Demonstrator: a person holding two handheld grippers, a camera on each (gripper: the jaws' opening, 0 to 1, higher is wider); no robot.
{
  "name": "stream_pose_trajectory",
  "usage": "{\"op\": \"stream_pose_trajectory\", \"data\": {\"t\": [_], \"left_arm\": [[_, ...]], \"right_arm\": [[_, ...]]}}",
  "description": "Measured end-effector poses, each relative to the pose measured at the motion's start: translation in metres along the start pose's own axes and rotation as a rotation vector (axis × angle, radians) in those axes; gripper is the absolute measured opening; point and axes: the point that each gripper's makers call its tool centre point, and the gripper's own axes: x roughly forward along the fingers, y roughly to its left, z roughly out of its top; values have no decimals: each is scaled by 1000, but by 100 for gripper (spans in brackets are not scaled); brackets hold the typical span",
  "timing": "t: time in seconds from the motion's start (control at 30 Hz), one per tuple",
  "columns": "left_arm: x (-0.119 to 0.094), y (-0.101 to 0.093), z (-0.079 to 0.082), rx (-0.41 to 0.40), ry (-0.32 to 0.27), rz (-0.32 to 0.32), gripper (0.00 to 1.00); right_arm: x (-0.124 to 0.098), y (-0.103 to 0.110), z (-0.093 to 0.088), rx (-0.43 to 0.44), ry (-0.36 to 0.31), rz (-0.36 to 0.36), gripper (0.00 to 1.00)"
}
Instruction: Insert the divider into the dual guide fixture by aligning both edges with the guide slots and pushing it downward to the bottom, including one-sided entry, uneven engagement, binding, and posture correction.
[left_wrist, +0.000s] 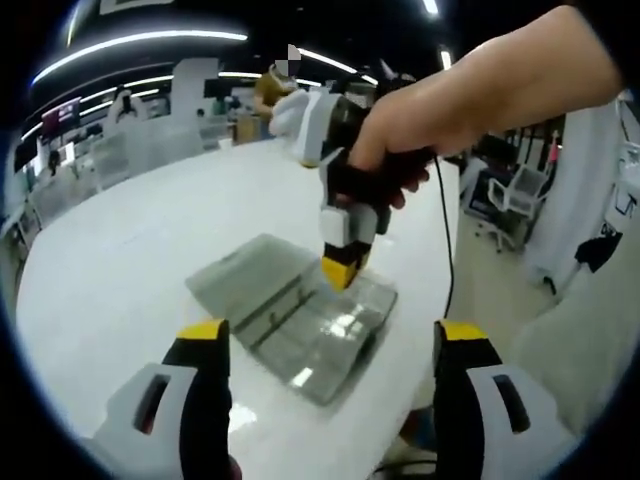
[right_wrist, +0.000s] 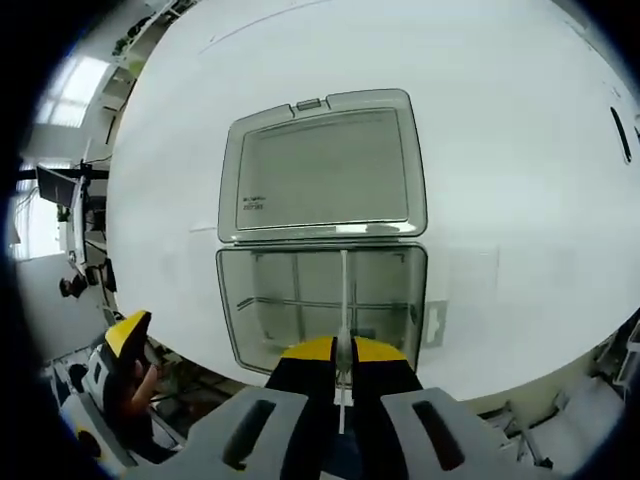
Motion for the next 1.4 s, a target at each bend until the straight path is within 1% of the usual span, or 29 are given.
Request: {"op": "stream_pose_trajectory", "data": {"t": [0.43, 0.8, 1.4], "left_arm": [[1, 4, -1, -5, 9, 1, 81], [4, 2, -1, -8, 12, -16, 82], [4, 2, -5, -16, 16, -17, 82]], "right_arm": [[4, 0, -1, -2, 15, -2, 0], [4, 0, -4, -7, 22, -8, 0], [9, -1, 1, -2, 28, -10, 0]]}}
